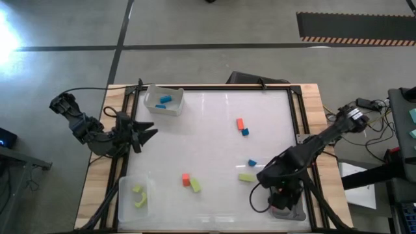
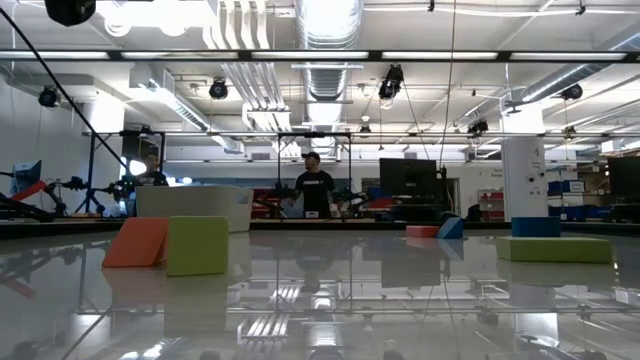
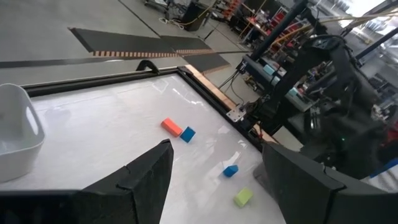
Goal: Sort & place blocks by color
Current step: Put the blue block into the white bin
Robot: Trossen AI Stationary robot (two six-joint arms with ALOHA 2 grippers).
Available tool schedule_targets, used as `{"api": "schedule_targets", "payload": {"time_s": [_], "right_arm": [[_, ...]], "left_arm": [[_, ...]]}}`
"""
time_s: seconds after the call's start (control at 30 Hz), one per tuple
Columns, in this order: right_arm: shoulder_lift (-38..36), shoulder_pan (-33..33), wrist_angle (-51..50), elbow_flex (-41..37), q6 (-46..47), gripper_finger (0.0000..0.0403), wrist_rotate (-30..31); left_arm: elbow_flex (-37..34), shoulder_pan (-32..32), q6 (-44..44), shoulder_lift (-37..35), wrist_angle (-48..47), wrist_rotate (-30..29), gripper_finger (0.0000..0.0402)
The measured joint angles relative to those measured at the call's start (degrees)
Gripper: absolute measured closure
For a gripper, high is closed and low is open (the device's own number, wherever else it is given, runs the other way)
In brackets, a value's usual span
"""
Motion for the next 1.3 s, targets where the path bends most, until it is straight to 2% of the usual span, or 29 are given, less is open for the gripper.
{"api": "schedule_targets", "payload": {"time_s": [0.17, 0.27, 0.43, 0.57, 0.67, 0.83, 1.03, 1.3], "right_arm": [[-3.75, -2.01, -0.06, 5.45, 5.92, 0.0262, 13.34], [-4.82, -4.69, -0.01, 6.93, 4.67, 0.0262, 21.55], [-4.61, -10.79, -0.02, 7.23, -6.15, 0.0266, 34.91], [-2.71, -15.91, -0.03, 6.21, -19.05, 0.0266, 43.46], [-0.68, -19.82, -0.08, 4.91, -26.58, 0.0259, 44.23], [3.66, -23.67, -0.11, 2.62, -34.57, 0.0226, 44.27], [8.37, -24.67, -0.01, 0.34, -35.76, 0.0193, 43.65], [13.10, -24.52, 0.68, -3.19, -37.95, 0.0188, 42.64]], "left_arm": [[0.82, 0.02, -0.10, 2.09, 2.42, 0.02, 0.0169], [1.56, 0.02, -0.21, 4.02, 3.70, 0.04, 0.0169], [4.40, 0.71, -1.45, 8.19, 4.60, 0.26, 0.0169], [6.06, 1.88, -3.68, 10.71, 4.54, 0.70, 0.0169], [7.32, 2.83, -5.51, 12.19, 4.56, 1.83, 0.0169], [9.49, 4.17, -6.25, 13.95, 4.76, 2.17, 0.0169], [11.01, 5.94, -6.23, 15.12, 4.60, 2.16, 0.0169], [11.15, 9.06, -6.20, 16.07, 5.97, 2.04, 0.0169]]}}
